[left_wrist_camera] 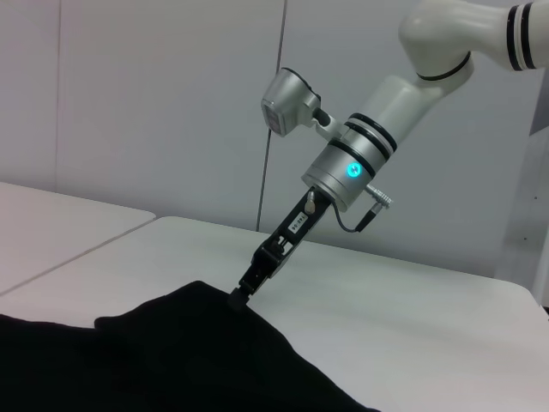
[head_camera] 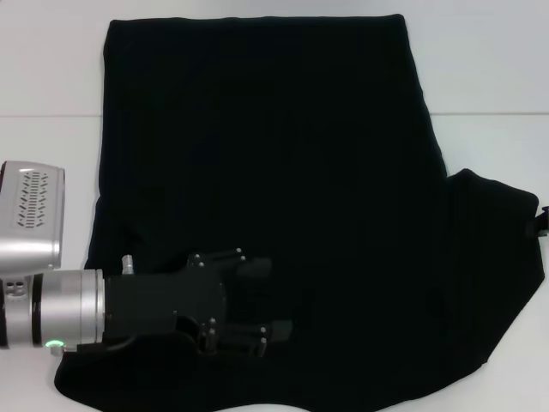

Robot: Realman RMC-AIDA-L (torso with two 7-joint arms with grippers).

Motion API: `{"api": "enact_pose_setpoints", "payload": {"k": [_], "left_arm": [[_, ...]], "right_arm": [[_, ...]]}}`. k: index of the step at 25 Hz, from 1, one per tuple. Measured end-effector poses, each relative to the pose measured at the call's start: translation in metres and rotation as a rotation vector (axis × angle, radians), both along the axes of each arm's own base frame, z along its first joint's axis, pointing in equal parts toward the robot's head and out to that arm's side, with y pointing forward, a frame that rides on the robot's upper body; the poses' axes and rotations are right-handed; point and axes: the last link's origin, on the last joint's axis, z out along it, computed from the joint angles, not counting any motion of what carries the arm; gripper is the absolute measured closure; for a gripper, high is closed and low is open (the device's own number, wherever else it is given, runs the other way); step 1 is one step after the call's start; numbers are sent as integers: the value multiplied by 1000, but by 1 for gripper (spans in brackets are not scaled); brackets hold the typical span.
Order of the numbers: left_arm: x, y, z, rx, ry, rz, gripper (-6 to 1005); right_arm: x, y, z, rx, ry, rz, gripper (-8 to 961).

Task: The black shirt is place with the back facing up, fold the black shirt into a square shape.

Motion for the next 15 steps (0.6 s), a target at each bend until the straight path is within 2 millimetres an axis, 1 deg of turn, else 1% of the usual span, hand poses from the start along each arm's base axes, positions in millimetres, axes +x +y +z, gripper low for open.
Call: {"api": "enact_pose_setpoints", "payload": {"k": [9,15], "left_arm": [[-2,-2,0,-4,-3,5,94],[-2,-2,0,-5,-3,5,92]], "right_arm": [[6,-11,10,26,33,-4,951],[7,-14,9,23,57,2,951]]}}
